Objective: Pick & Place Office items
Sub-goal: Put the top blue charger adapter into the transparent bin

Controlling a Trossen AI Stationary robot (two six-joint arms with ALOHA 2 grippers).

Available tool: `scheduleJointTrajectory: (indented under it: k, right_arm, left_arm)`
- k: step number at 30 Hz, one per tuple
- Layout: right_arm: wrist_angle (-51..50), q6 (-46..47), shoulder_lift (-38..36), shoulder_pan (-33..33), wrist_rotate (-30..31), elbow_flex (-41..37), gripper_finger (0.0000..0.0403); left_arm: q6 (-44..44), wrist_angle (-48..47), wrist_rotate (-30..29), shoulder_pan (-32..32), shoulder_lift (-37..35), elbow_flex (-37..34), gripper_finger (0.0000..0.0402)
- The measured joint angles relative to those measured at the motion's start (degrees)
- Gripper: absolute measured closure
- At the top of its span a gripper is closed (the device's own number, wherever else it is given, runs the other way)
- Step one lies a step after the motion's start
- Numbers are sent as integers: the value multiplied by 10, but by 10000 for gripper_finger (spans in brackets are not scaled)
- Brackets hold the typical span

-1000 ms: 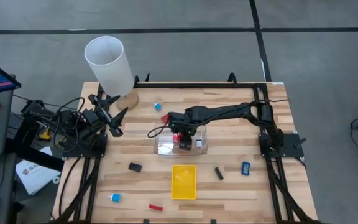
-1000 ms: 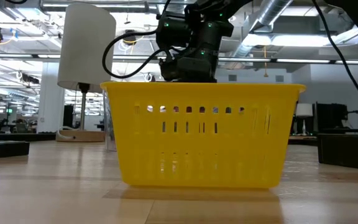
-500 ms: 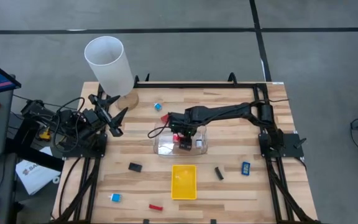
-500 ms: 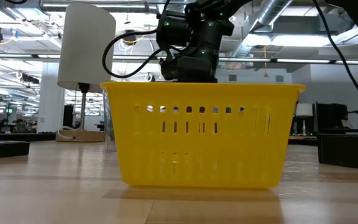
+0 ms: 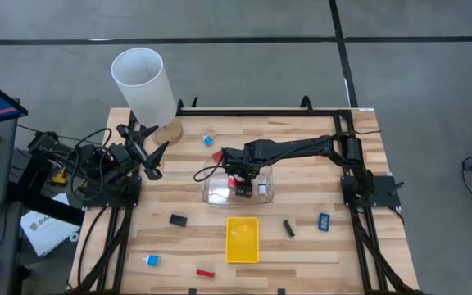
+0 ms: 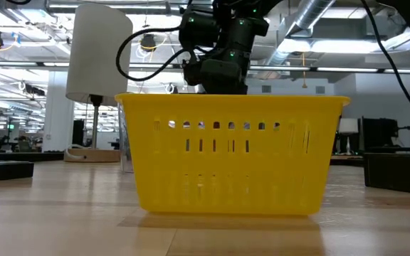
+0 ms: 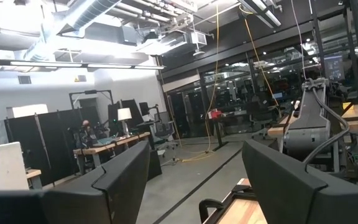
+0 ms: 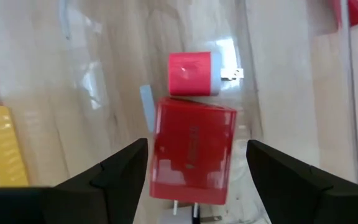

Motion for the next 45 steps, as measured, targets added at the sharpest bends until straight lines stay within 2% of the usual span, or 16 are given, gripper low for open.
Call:
scheduleJointTrajectory:
  k: [6,14,17,20,25,27,29,33,39,45]
  right_arm:
    - [-11,2,0,16,0,41,137]
    - [-123,8,0,33,56,166,137]
    - [-162,17,0,40,69,214,137]
    - [-207,27,0,50,94,249,137]
    - [-271,60,-19,66,136,261,137]
    - [-277,76,-37,75,146,248,137]
    - [-272,92,-55,87,161,234,137]
    - [-248,131,-108,120,185,177,137]
    - [-132,207,-209,205,209,13,137]
    - [19,298,-307,311,290,-173,138]
  left_arm:
    - [0,0,0,0,0,0,149]
    - [0,0,-1,0,0,0,149]
    - [3,0,-18,0,0,0,149]
    - [19,-7,-65,0,0,0,149]
    - [48,-35,-190,0,0,0,149]
    - [51,-41,-211,0,0,0,149]
    - [50,-40,-205,0,0,0,149]
    - [14,-71,-148,0,1,0,149]
    - [-48,-120,-128,1,17,0,149]
    - [-152,-158,-65,1,36,5,150]
